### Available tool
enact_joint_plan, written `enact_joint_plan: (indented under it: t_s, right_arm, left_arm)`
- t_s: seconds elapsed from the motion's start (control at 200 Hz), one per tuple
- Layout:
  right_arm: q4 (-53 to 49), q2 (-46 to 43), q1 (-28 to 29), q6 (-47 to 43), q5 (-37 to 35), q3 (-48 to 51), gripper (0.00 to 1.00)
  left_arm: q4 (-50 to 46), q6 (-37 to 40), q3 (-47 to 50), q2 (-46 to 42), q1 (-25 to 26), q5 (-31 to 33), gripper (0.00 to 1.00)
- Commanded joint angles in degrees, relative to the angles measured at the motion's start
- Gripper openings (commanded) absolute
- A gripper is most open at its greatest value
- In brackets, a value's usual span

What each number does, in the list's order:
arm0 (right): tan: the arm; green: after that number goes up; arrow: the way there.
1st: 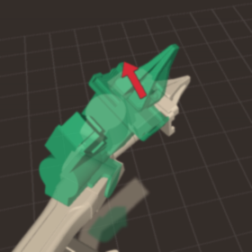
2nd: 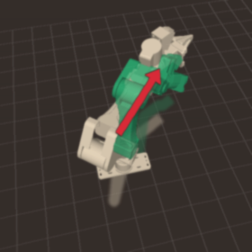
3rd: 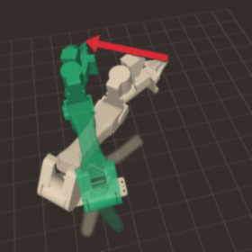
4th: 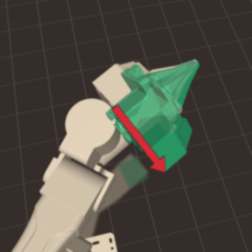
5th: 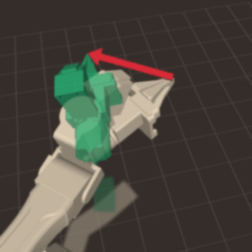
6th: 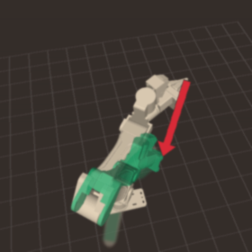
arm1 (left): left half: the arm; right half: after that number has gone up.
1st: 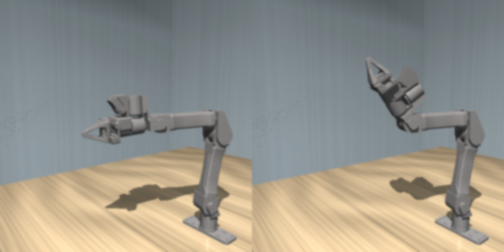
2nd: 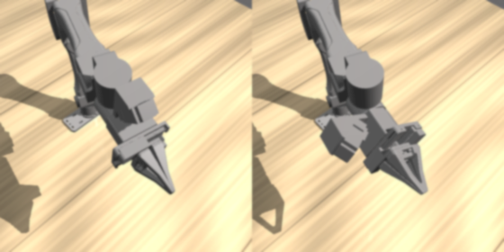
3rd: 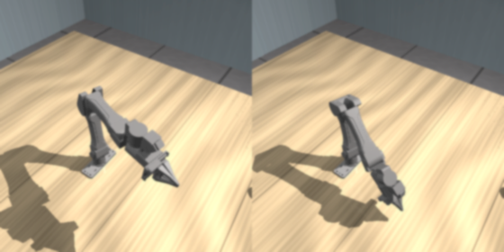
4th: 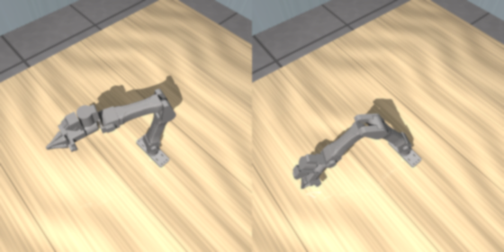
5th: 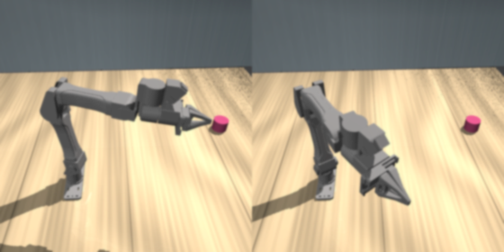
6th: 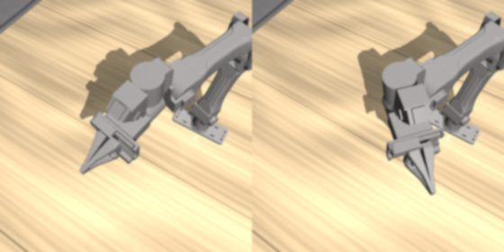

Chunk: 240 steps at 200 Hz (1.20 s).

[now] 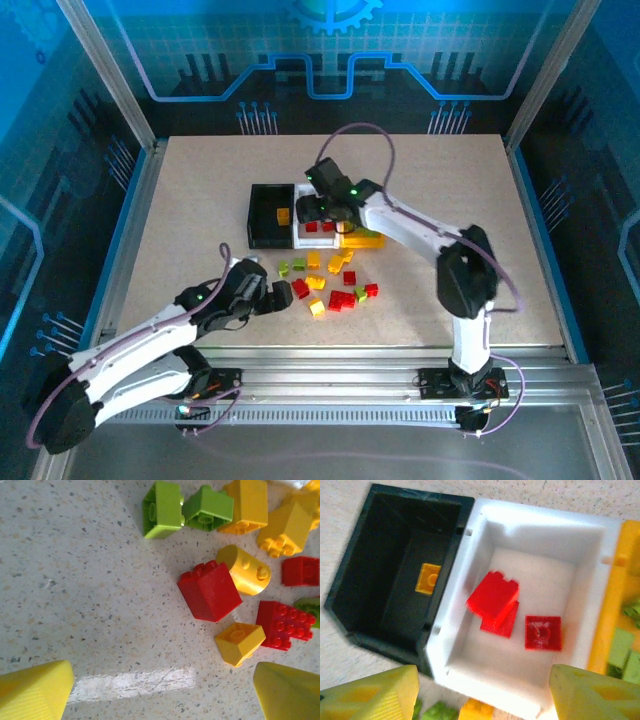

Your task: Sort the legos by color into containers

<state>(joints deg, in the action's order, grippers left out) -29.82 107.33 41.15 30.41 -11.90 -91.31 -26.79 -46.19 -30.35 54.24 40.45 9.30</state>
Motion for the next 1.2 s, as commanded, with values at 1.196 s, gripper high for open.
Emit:
enact_joint_plan:
  t_s: [1.196]
  right_arm:
    - [6.8,-33.1,-2.2,4.1,-0.1,33.1,0.72]
  left_arm:
    - [7.4,5.7,-12.5,32.5,0.7,3.3,0.59]
